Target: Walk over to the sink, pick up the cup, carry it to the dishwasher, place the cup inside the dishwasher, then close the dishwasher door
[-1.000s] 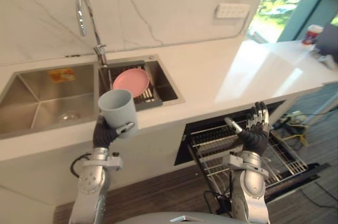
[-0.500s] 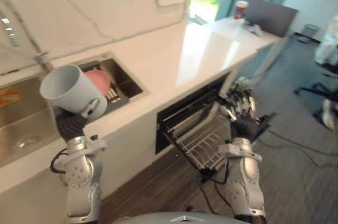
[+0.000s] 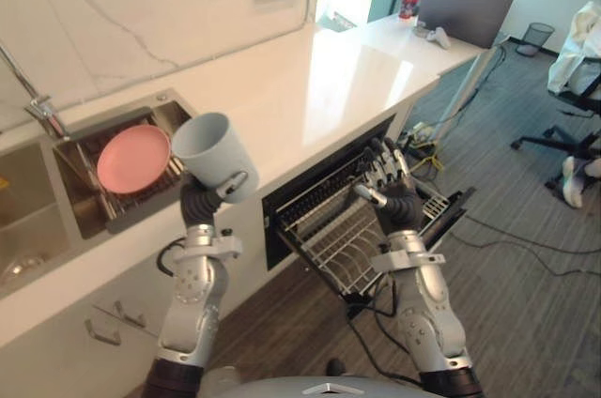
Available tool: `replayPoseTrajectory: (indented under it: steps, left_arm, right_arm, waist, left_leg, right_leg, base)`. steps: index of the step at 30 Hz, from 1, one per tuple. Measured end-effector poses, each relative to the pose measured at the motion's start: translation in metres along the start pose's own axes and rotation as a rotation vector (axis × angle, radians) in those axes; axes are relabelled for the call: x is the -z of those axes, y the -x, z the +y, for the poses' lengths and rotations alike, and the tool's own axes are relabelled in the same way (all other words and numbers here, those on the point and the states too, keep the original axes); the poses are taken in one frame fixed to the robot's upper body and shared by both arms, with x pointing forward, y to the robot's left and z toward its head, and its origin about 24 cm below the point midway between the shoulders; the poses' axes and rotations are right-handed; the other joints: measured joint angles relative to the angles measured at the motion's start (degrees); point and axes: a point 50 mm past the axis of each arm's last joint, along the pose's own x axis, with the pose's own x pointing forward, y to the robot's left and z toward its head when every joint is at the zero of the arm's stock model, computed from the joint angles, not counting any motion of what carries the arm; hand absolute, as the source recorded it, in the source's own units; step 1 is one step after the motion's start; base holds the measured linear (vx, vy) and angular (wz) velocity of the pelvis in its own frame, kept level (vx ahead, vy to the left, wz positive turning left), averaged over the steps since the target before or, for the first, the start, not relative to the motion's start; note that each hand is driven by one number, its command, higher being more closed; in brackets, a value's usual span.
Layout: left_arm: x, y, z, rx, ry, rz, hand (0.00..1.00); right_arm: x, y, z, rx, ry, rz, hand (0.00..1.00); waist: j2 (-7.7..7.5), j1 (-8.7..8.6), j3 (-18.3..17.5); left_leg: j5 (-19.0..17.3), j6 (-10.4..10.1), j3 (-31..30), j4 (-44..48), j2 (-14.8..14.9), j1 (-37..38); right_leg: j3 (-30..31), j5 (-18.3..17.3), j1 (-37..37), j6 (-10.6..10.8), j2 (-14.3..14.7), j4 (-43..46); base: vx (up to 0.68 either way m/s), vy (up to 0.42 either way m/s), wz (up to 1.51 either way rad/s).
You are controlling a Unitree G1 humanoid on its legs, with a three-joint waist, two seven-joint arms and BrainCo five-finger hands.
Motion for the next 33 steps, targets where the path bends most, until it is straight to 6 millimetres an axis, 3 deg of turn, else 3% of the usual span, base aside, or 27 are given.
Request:
replayPoseTrajectory:
  steps: [1,2,4,6,12,18,23,26,33]
  left_arm:
    - [0.001,0.000,-0.001,0.004,-0.010,-0.001,1.00]
    - [0.003,-0.001,-0.002,0.002,-0.018,0.000,1.00]
    - [0.007,-0.012,-0.006,-0.017,-0.097,-0.018,1.00]
    - [0.010,-0.018,-0.011,-0.008,-0.174,-0.035,1.00]
    - [0.020,-0.024,-0.010,-0.089,-0.326,-0.023,1.00]
    - [0.025,-0.024,-0.006,-0.191,-0.472,-0.029,1.00]
    - [0.029,-0.023,-0.006,-0.239,-0.560,-0.023,1.00]
    - [0.029,-0.023,-0.007,-0.251,-0.580,-0.035,1.00]
    - [0.026,-0.025,-0.011,-0.301,-0.568,-0.052,1.00]
  right_arm:
    - [0.001,-0.001,0.002,-0.008,-0.004,0.004,0.00]
    - [0.002,-0.001,0.005,-0.023,-0.011,0.005,0.00]
    - [0.008,-0.001,0.016,-0.081,-0.038,0.032,0.00]
    - [0.009,0.000,0.019,-0.110,-0.057,0.042,0.00]
    - [0.013,0.001,0.020,-0.205,-0.112,0.103,0.00]
    - [0.017,-0.006,0.038,-0.305,-0.129,0.127,0.00]
    - [0.024,-0.007,0.056,-0.363,-0.145,0.164,0.00]
    - [0.025,-0.011,0.062,-0.355,-0.143,0.166,0.00]
    - [0.030,-0.018,0.071,-0.293,-0.070,0.194,0.00]
  waist:
    - [-0.09,0.51,0.09]
    - [0.03,0.20,0.01]
    - [-1.12,-1.17,0.16]
    - [-1.81,-1.46,-0.23]
    - [-1.29,-2.42,-0.71]
    - [-1.25,-2.24,-0.92]
    - [-1.07,-2.06,-1.36]
    - [-0.90,-2.03,-1.72]
    - [-0.58,-1.83,-2.21]
  left_leg:
    - [0.20,-0.04,0.57,-0.98,-0.68,1.10]
    - [0.82,0.19,1.99,-2.81,-1.47,2.04]
    - [1.83,0.58,3.98,-5.44,-2.36,3.36]
    - [1.88,0.56,4.34,-5.33,-2.65,2.82]
    - [2.51,0.23,5.84,-6.29,-2.29,2.62]
    - [2.08,0.91,9.42,-7.11,-2.45,3.74]
    - [2.56,0.56,11.50,-7.72,-1.89,3.77]
    - [2.72,0.22,11.92,-7.80,-1.52,3.99]
    - [2.81,-0.62,11.78,-8.03,-0.39,4.65]
  right_leg:
    - [1.14,0.13,-0.30,0.26,-0.17,-0.30]
    - [2.06,0.35,-0.23,0.49,-0.34,-0.41]
    - [2.68,0.66,-0.93,0.91,-1.49,-0.40]
    - [2.81,0.96,-2.30,1.02,-1.64,-0.41]
    - [2.90,2.04,-4.36,1.79,-0.92,-0.04]
    - [0.34,4.22,-6.58,0.39,-0.26,-0.48]
    - [-3.29,2.15,-7.60,-1.50,-0.45,-0.46]
    - [-4.61,3.42,-7.91,-2.63,-0.43,-0.46]
    - [-5.22,4.35,-7.73,-2.79,0.65,-0.49]
  base:
    - [-0.04,0.051,-0.64]
    - [-0.02,0.051,-0.54]
    - [-0.01,0.057,-0.29]
    - [0.03,0.032,-0.20]
    - [0.05,-0.015,-0.17]
    - [-0.06,-0.023,-0.38]
    - [-0.09,-0.026,-0.23]
    - [-0.01,-0.040,-0.14]
    - [0.01,-0.023,-0.05]
